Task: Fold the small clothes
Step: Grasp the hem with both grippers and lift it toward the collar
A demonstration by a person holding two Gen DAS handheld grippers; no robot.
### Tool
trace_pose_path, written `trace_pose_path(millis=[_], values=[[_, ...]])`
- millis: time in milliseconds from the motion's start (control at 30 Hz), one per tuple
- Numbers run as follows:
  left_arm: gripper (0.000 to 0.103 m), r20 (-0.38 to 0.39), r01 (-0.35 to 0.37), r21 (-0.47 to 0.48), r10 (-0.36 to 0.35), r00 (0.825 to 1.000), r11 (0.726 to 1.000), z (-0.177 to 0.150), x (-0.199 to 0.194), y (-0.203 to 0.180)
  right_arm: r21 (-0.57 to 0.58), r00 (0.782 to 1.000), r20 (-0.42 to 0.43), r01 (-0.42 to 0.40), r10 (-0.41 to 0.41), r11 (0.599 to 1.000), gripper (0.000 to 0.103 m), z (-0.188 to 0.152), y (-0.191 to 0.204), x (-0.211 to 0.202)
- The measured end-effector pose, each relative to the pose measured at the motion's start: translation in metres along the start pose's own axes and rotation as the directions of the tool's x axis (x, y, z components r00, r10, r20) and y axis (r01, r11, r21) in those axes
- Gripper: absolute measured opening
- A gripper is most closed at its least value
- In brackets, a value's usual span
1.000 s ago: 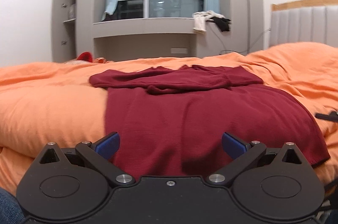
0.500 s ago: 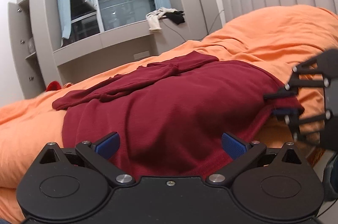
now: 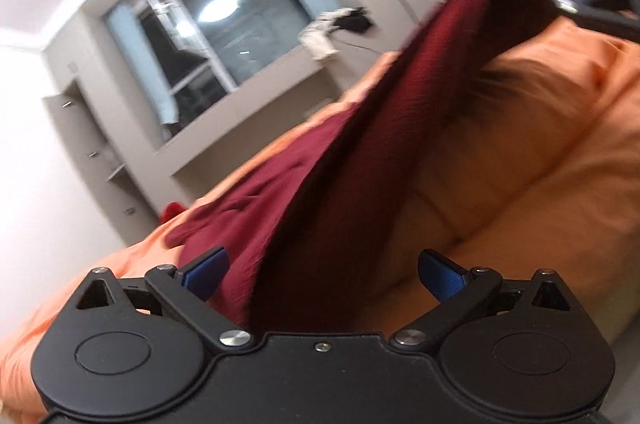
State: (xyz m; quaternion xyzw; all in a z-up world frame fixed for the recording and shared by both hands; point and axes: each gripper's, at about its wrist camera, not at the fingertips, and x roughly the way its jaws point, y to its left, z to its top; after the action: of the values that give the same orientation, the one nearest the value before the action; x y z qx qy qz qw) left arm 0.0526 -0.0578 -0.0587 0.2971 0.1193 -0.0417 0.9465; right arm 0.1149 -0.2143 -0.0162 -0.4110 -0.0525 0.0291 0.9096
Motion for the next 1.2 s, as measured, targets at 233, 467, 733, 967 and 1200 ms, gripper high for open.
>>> trace_pose_path(millis=[233, 467, 733, 967, 1200], values=[[0.100, -0.071, -0.143, -0.073, 0.138, 0.988, 0.987, 0.004, 0.012, 0.017, 0.005, 0.999, -0.009, 0.049, -0.049, 0.999, 0.007, 0.002, -0.001, 0.004], [0.101, -0.148, -0.185, -0.071, 0.173, 0.974, 0.980, 0.004, 0.018, 0.024, 0.037, 0.991, -0.078, 0.110, -0.107, 0.993, 0.007, -0.003, -0.006, 0.008], [0.101, -0.140, -0.191, -0.029, 0.185, 0.973, 0.981, 0.004, 0.015, 0.022, 0.040, 0.989, -0.094, 0.118, -0.114, 0.992, 0.007, -0.005, -0.007, 0.007], [0.101, -0.180, -0.148, 0.022, 0.150, 0.972, 0.989, 0.004, 0.022, 0.011, 0.032, 0.984, -0.118, 0.138, -0.133, 0.990, 0.009, -0.004, -0.009, 0.018], [0.101, -0.231, -0.119, 0.088, 0.137, 0.963, 0.989, -0.001, 0.037, -0.006, 0.033, 0.984, -0.114, 0.143, -0.139, 0.989, 0.011, -0.004, -0.009, 0.019]])
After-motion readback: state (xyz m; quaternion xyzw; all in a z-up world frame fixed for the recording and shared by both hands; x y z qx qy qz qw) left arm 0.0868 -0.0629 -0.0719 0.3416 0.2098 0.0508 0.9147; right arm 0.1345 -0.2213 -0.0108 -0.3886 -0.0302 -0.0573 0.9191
